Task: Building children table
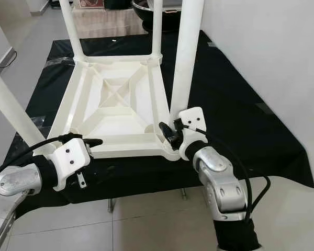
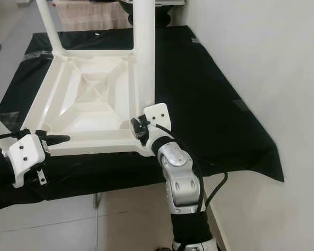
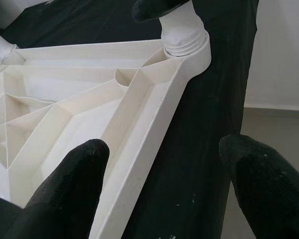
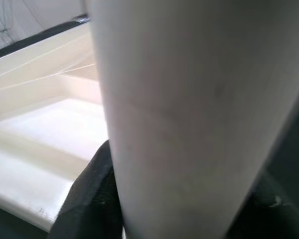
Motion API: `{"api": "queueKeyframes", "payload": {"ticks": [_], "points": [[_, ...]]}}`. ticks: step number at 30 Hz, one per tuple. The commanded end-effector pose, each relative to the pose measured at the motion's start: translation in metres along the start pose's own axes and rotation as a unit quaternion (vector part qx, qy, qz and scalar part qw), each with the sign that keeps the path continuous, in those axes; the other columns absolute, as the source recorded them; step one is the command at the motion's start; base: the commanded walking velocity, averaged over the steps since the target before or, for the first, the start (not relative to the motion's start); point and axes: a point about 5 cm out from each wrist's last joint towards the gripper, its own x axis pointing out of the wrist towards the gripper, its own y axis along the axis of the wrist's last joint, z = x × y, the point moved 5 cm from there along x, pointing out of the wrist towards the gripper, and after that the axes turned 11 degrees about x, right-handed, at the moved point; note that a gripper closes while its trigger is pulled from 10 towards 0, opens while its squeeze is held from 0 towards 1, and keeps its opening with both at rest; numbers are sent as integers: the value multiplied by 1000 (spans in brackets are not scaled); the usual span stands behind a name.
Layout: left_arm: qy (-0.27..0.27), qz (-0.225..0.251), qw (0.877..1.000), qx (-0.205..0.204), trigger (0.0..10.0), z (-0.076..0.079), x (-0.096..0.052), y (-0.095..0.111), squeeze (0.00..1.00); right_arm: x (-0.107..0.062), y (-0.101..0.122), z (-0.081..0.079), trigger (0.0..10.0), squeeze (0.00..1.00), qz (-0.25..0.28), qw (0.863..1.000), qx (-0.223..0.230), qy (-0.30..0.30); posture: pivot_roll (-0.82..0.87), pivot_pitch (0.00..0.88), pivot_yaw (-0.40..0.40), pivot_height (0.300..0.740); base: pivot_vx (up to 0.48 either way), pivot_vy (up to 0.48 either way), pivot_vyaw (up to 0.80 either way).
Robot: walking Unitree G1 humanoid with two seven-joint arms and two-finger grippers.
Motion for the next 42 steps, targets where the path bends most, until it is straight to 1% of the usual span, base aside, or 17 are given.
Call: {"api": "queueKeyframes", "payload": {"ticks": [1,3,7,10,12,13,16,18,21,22,24,26,34,36,38,41,42], "points": [[-7,8,1000,-6,10000,7,4,4,0,1,-4,-15,10000,937,-15,995,14,99,-4,141,-33,740,0,0,0],[1,22,1000,-17,10000,11,11,8,0,-5,4,-29,10000,1000,-22,971,10,236,-2,143,-39,740,0,0,0],[11,33,999,-25,10000,14,16,11,0,-10,7,-33,10000,1000,-29,951,-11,309,8,147,-43,740,0,0,0],[56,54,994,-80,10000,14,24,18,0,-5,9,-33,10000,945,-50,925,-41,375,20,154,-49,740,0,0,0],[65,60,991,-96,10000,15,26,20,0,-3,10,-32,10000,945,-54,921,-37,384,20,154,-49,740,0,0,0],[73,67,988,-116,10000,18,29,23,0,-1,11,-32,10000,0,-57,918,-38,392,26,159,-51,740,0,0,0],[84,79,980,-165,10000,30,35,28,0,0,11,-33,10000,0,-70,901,-42,426,29,166,-55,740,0,0,0],[100,81,964,-233,10000,53,43,30,0,0,13,-33,10000,0,-86,882,-32,462,34,179,-62,740,0,0,0],[114,75,948,-287,10000,71,47,30,0,1,13,-32,10000,0,-95,875,-28,474,31,184,-62,740,0,0,0],[128,70,943,-299,10000,73,47,29,0,2,14,-31,9020,0,-97,872,-26,479,29,184,-61,740,0,0,0],[147,66,938,-308,10000,71,43,27,0,1,16,-29,0,0,-97,868,-16,487,28,186,-60,740,0,0,0],[149,65,937,-310,10000,70,42,27,0,1,17,-28,0,0,-97,865,-13,492,28,186,-60,740,0,0,0],[142,52,939,-310,10000,81,38,31,0,4,13,-15,0,0,-88,880,-23,465,19,182,-55,740,0,0,0],[149,51,941,-299,10000,80,39,30,0,5,3,-5,0,0,-78,910,-20,407,-1,181,-56,740,0,0,0],[153,51,941,-297,10000,80,40,30,0,3,-4,2,0,0,-76,925,-18,373,-1,181,-56,740,0,0,0],[156,52,941,-296,10000,77,38,28,0,3,-26,15,0,0,-80,976,-1,202,-11,187,-56,740,0,0,0],[158,51,941,-295,10000,75,37,27,0,2,-31,46,0,0,-68,998,0,-6,-12,189,-45,740,0,0,0]]}}
